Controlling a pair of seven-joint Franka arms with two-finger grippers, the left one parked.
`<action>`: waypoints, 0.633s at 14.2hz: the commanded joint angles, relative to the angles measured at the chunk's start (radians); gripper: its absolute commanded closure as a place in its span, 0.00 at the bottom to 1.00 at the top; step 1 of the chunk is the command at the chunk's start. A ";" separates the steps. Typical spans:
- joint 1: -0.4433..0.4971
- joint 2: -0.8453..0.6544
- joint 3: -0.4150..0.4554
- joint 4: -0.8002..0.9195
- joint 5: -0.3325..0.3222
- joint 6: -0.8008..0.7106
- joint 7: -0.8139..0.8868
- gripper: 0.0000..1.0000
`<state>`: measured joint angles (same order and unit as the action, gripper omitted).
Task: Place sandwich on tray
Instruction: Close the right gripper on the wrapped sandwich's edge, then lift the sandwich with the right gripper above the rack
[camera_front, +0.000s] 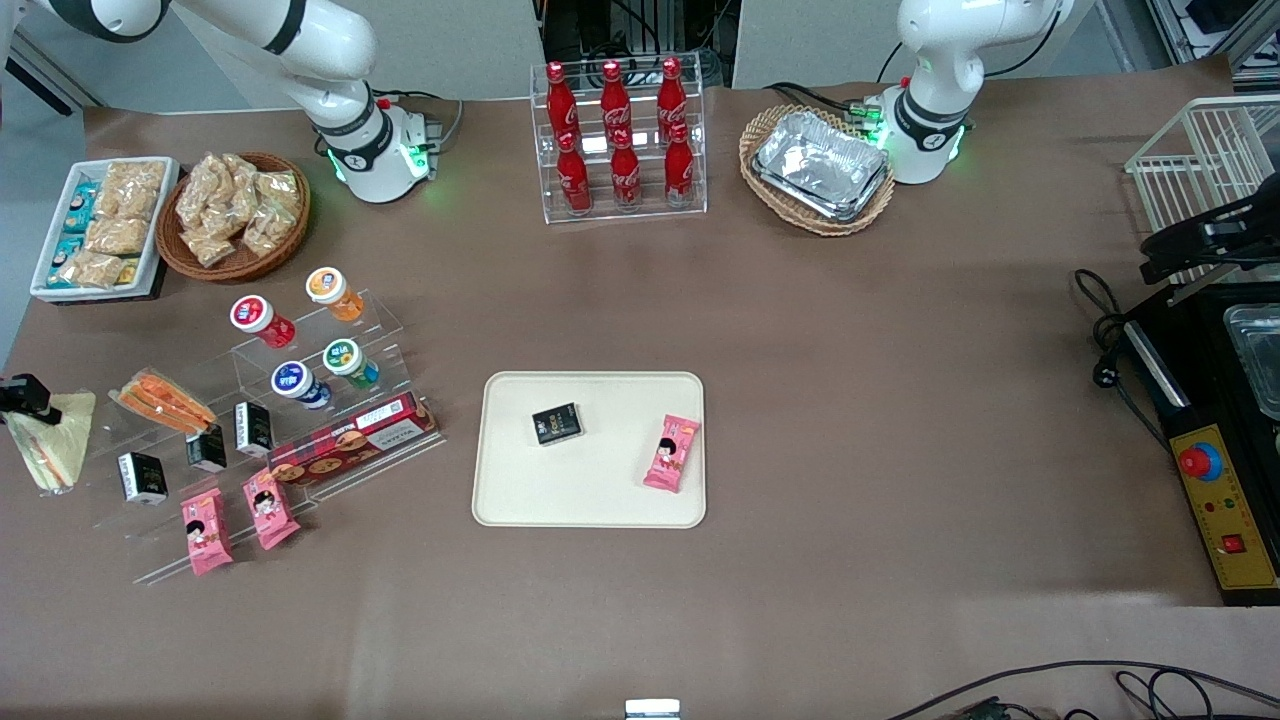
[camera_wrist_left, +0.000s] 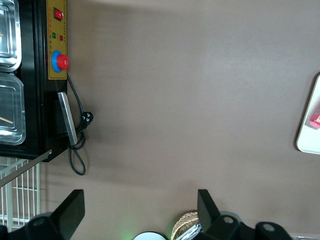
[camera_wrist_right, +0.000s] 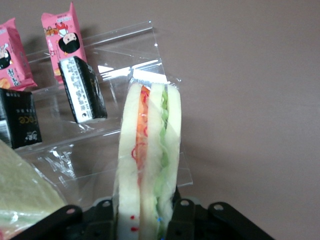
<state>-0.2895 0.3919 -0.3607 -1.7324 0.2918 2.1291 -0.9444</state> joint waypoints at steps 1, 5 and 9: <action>0.003 -0.039 0.003 0.022 0.020 -0.031 0.033 0.67; 0.003 -0.059 0.005 0.114 0.013 -0.188 0.123 0.73; 0.006 -0.096 0.012 0.155 -0.011 -0.354 0.263 0.84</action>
<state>-0.2838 0.3189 -0.3570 -1.6100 0.2910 1.8760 -0.7801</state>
